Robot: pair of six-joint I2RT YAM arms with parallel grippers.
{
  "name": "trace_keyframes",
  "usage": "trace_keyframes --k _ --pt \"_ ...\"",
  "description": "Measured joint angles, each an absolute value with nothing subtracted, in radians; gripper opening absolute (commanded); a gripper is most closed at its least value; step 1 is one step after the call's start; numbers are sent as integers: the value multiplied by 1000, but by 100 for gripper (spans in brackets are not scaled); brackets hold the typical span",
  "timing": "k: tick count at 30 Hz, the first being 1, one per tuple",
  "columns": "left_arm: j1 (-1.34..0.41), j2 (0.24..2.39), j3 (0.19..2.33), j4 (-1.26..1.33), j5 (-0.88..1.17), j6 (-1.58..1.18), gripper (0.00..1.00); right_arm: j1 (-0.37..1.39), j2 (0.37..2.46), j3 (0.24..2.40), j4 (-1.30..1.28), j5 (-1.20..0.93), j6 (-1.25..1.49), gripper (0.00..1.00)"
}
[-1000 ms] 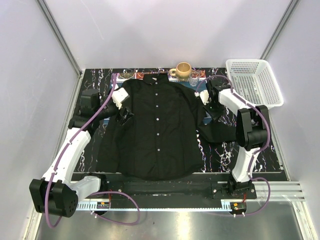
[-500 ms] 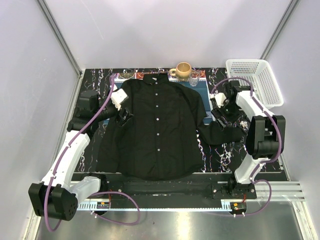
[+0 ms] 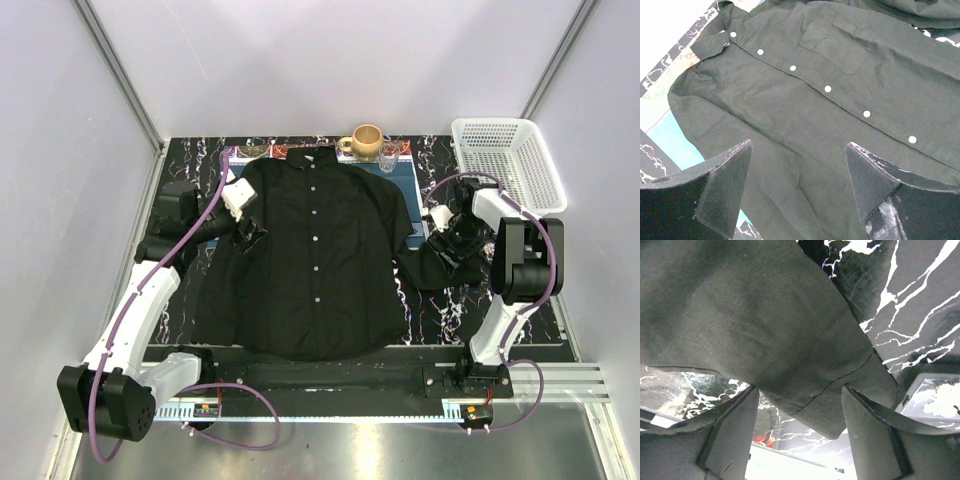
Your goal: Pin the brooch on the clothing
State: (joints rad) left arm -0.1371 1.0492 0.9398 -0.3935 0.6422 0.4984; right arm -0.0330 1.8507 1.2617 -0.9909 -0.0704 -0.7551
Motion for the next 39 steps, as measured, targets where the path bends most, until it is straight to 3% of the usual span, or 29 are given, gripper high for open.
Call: trace_keyframes --k 4,5,6,11,15,21,27,30,39 --pt "-137 1050 940 -393 645 498 80 -31 1888 1256 -965 -71 -760 33" --pt "-137 1050 940 -393 645 498 80 -30 1894 1255 -960 -71 -758 6" --pt "-137 1050 940 -393 645 498 80 -27 1895 1253 -958 -72 -759 0" --pt "-137 1050 940 -394 645 497 80 13 1882 1261 -981 -89 -735 0" --pt "-137 1050 939 -394 645 495 80 38 1855 1417 -1074 -98 -700 0" --pt "-137 1044 926 -394 644 485 80 -5 1840 2006 -1160 -46 -704 0" --pt "-136 1039 919 -391 644 473 80 -148 2035 2681 -1233 10 -768 0" --pt "-135 1034 907 -390 644 473 80 -219 2097 2706 -1251 31 -808 0" --pt "-131 1035 890 -388 643 473 80 -315 2168 2345 -1317 37 -826 6"
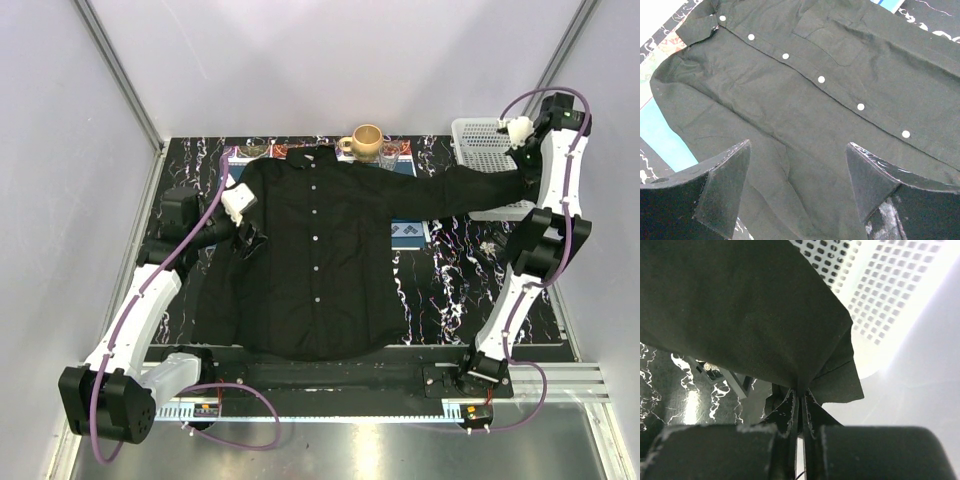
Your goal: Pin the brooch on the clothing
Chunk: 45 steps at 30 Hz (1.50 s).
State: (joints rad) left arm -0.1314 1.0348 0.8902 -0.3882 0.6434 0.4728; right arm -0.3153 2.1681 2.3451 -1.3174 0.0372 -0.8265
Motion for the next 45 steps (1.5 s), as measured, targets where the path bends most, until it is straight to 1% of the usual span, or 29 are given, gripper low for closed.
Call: trace_keyframes --k 5,8,11,12,13,16,18,19,21,22,23,24,25,27,30,34,35,37,40,44,45 --pt "-131 1036 889 -391 639 473 80 -313 2201 2326 -1320 33 -815 10" --pt "-130 1036 881 -392 636 473 80 -313 2217 2326 -1308 33 -807 10" --pt "-123 1036 871 -410 631 473 80 -313 2240 2326 -1300 33 -804 13" --pt "-121 1036 870 -411 630 474 80 -313 2248 2326 -1298 33 -804 29" --pt "-119 1036 868 -414 629 473 80 -313 2255 2326 -1298 34 -804 37" --pt "-113 1036 864 -420 628 474 80 -313 2264 2320 -1296 34 -799 55" --pt "-112 1036 861 -423 628 473 80 -313 2264 2320 -1295 34 -797 60" --pt "-112 1036 860 -425 628 473 81 -313 2264 2320 -1295 33 -796 68" --pt "-110 1036 859 -427 628 473 82 -313 2264 2320 -1297 32 -794 75" --pt "-108 1036 859 -433 628 474 82 -313 2264 2321 -1303 31 -794 86" --pt "-102 1036 859 -442 629 479 83 -313 2264 2325 -1311 25 -795 94" --pt "-93 1036 860 -460 630 483 83 -313 2264 2331 -1319 15 -794 96" --pt "-81 1036 862 -483 631 492 83 -313 2264 2336 -1324 6 -791 100" --pt "-50 1037 873 -550 637 521 84 -313 2259 2349 -1330 -22 -792 100" --pt "43 1056 902 -660 651 587 84 -313 2229 2361 -1336 -72 -788 100" --pt "138 1096 929 -819 642 737 84 -305 2162 2398 -1335 -130 -780 100" --pt "149 1105 926 -867 626 791 87 -299 2136 2398 -1334 -147 -775 100" --pt "152 1110 905 -934 598 871 89 -275 2080 2392 -1332 -178 -760 100" --pt "152 1102 838 -992 541 956 90 -202 1974 2303 -1319 -231 -724 100" --pt "152 1094 739 -1002 443 1006 87 -24 1805 2014 -1312 -304 -654 100" --pt "152 1094 724 -994 422 1011 84 14 1779 1952 -1308 -315 -641 100"
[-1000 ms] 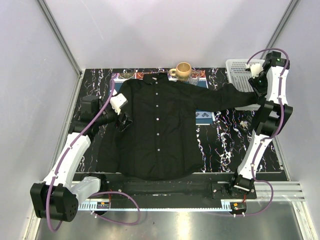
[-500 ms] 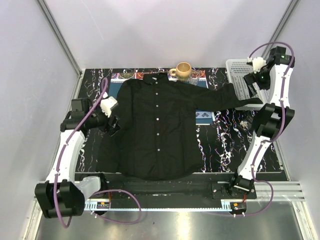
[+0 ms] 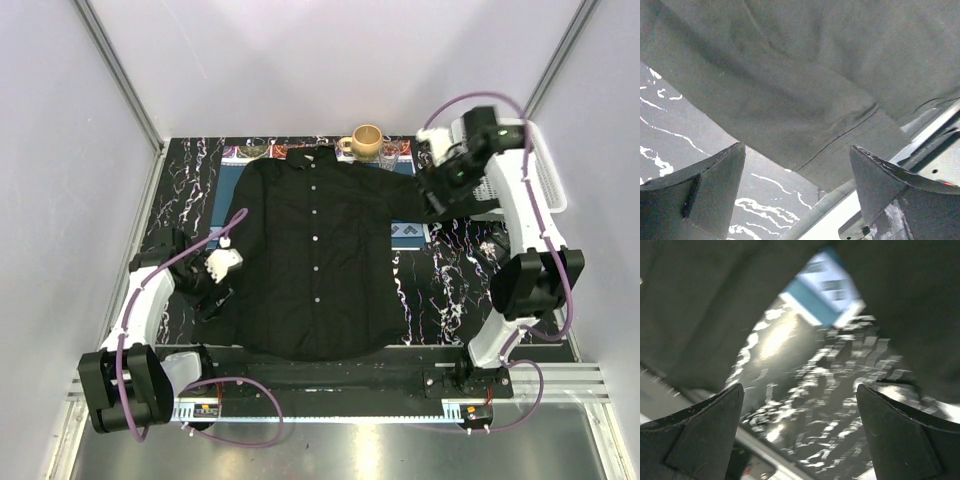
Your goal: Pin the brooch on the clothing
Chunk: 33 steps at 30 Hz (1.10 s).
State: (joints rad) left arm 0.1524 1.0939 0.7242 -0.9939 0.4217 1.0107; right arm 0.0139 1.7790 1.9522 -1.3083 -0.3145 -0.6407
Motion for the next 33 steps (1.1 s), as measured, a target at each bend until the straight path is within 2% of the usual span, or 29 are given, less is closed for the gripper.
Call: trace_keyframes --k 3,6,9,13,16,17,19,21,26,28,33 --pt "152 1105 706 -966 360 1013 79 149 1726 1752 -1295 -353 -582 100" --pt "161 1160 706 -926 309 1010 79 219 1724 1640 -1275 -384 -532 100" --pt "171 1238 706 -887 270 991 76 239 1724 1589 -1254 -406 -491 99" --pt "175 1326 706 -824 233 949 67 251 1724 1576 -1214 -433 -445 98" --pt "176 1388 711 -776 207 923 56 271 1724 1563 -1182 -459 -418 98" --pt "176 1400 720 -771 202 911 48 282 1724 1554 -1170 -467 -408 97" --pt "177 1424 737 -755 185 897 40 307 1724 1531 -1149 -485 -390 96" --pt "178 1442 751 -748 170 889 28 338 1725 1494 -1119 -498 -373 96" --pt "203 1453 773 -755 144 892 11 411 1769 1398 -1057 -509 -346 94" --pt "218 1448 794 -777 127 901 0 429 1799 1368 -1036 -502 -343 94" --pt "242 1369 907 -830 60 957 0 436 1856 1311 -994 -456 -344 93"
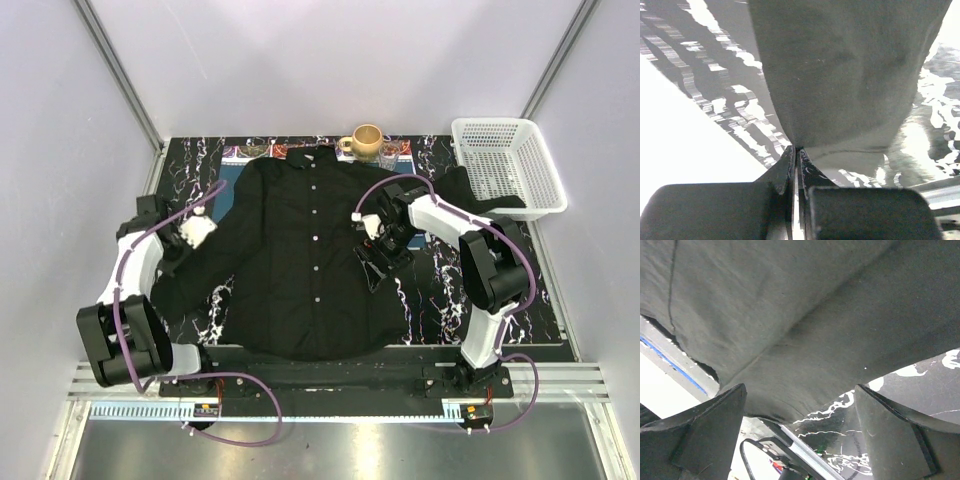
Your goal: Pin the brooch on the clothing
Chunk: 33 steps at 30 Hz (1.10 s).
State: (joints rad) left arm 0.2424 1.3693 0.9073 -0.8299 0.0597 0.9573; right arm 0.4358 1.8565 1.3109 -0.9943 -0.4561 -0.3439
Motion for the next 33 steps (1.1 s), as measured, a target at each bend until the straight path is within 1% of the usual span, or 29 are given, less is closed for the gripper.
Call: trace_keyframes --k 6,14,18,21,27,31,32,33 --pt "288 1310 1090 -849 -30 1063 0 436 1880 1288 -969 -421 -347 93" --pt "441 1371 1310 -891 -105 1205 0 436 1880 1288 -961 -400 -356 93" --pt "516 1405 1335 -894 -131 1254 0 436 1880 1288 -961 -383 -364 93" --pt "540 1431 1335 -894 -137 1268 0 436 1880 1288 -961 -382 -368 93" --pt "527 1477 1335 -866 -134 1242 0 436 1880 1288 -962 -382 -370 93" --pt "510 1525 1334 -804 -136 1211 0 436 1876 1288 -970 -383 -377 93" --pt "509 1538 1334 -786 -136 1203 1 436 1870 1288 -976 -384 -382 94" --pt "509 1547 1333 -773 -137 1198 9 436 1863 1288 -982 -385 -387 94"
